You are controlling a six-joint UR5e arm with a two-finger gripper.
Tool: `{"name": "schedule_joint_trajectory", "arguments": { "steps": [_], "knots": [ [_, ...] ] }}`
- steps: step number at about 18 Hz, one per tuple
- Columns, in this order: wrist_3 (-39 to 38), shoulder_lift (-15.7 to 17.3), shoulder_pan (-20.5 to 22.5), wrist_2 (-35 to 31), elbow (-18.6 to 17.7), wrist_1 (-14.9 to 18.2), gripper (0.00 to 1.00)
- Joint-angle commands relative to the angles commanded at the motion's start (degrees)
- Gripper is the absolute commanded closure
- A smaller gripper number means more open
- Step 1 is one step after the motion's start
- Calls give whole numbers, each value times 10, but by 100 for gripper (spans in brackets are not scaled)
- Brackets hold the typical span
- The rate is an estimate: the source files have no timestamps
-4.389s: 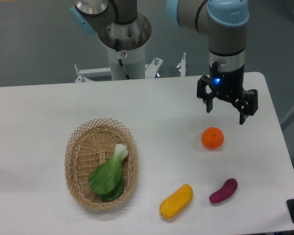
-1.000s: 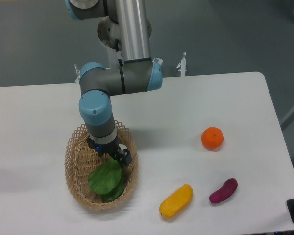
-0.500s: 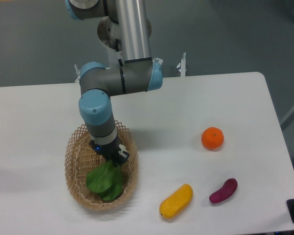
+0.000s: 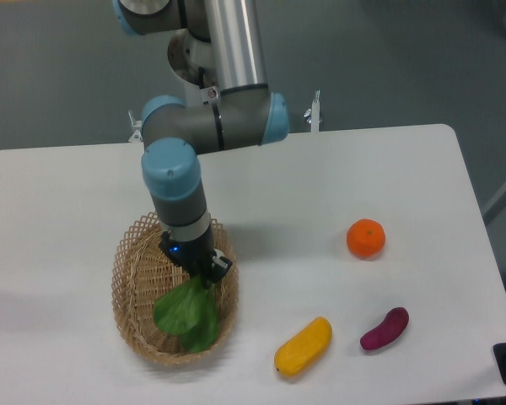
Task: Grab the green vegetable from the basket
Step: 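Lift the bok choy out of the basket and carry it toward the orange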
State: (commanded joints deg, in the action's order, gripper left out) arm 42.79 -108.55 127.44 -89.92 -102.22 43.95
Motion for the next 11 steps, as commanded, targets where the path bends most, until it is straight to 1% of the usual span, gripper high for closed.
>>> {"name": "schedule_joint_trajectory", "arguments": {
  "steps": [3, 5, 6, 8, 11],
  "knots": [
    [40, 21, 31, 16, 7, 0, 68],
    [45, 25, 54, 47, 14, 3, 68],
    [51, 31, 72, 62, 18, 9, 68],
    [91, 44, 99, 74, 26, 22, 68],
    [153, 45, 137, 76, 44, 46, 67]
  ]
}}
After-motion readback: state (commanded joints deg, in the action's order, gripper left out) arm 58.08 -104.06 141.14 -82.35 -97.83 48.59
